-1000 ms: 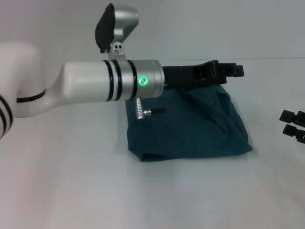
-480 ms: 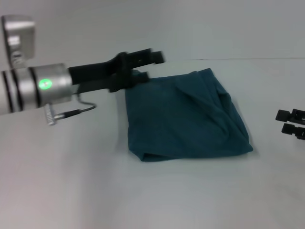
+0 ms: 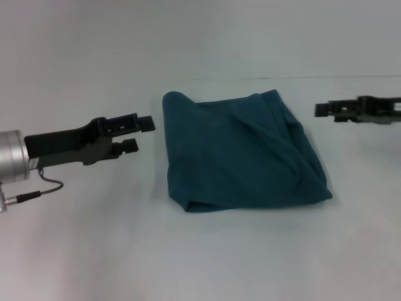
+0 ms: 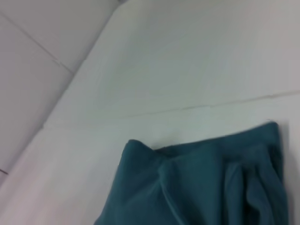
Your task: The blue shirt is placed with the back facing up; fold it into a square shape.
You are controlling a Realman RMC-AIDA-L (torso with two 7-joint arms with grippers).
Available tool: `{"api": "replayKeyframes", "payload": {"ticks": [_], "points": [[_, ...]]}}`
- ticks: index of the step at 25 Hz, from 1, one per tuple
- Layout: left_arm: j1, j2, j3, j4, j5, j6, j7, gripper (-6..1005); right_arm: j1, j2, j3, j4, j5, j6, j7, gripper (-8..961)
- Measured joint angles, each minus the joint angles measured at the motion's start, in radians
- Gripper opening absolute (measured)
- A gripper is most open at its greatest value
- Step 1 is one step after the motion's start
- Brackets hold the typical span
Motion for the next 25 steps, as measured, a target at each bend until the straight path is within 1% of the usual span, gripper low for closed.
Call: {"api": "replayKeyframes", "payload": {"ticks": [4,6,8,11,13,16,18,22,25], "points": [[0.021,-0.005,-0.025,0.001,0.014,-0.003,0.003,854,0.081,0.021,-0.117,-0.005,-0.055,0.115,-0.001,774],[0.027,-0.007,-0.041,0.0,0.015,-0.003,0.008,854,0.109,0.034,-0.17,-0.011,-0.09,0.163,-0.006,774],[0.03,-0.009,-0.054,-0.003,0.015,-0.003,0.014,854,0.135,0.053,-0.234,-0.023,-0.129,0.21,-0.007,774],[0.034,-0.012,-0.064,-0.004,0.014,-0.01,0.016,854,0.163,0.086,-0.31,-0.045,-0.187,0.27,-0.002,773],[0.036,-0.014,-0.066,-0.005,0.011,-0.018,0.017,854,0.178,0.108,-0.332,-0.052,-0.227,0.306,0.011,773],[0.038,-0.016,-0.067,-0.007,0.009,-0.025,0.017,853,0.197,0.134,-0.339,-0.054,-0.274,0.351,0.027,773],[0.039,-0.018,-0.07,-0.007,0.008,-0.028,0.017,853,0.204,0.146,-0.345,-0.053,-0.283,0.372,0.029,773],[0.04,-0.024,-0.087,-0.014,0.008,-0.034,0.025,853,0.206,0.171,-0.391,-0.05,-0.284,0.412,0.027,773],[0.041,-0.024,-0.092,-0.027,0.008,-0.046,0.027,853,0.206,0.183,-0.432,-0.045,-0.284,0.441,0.026,774]]}}
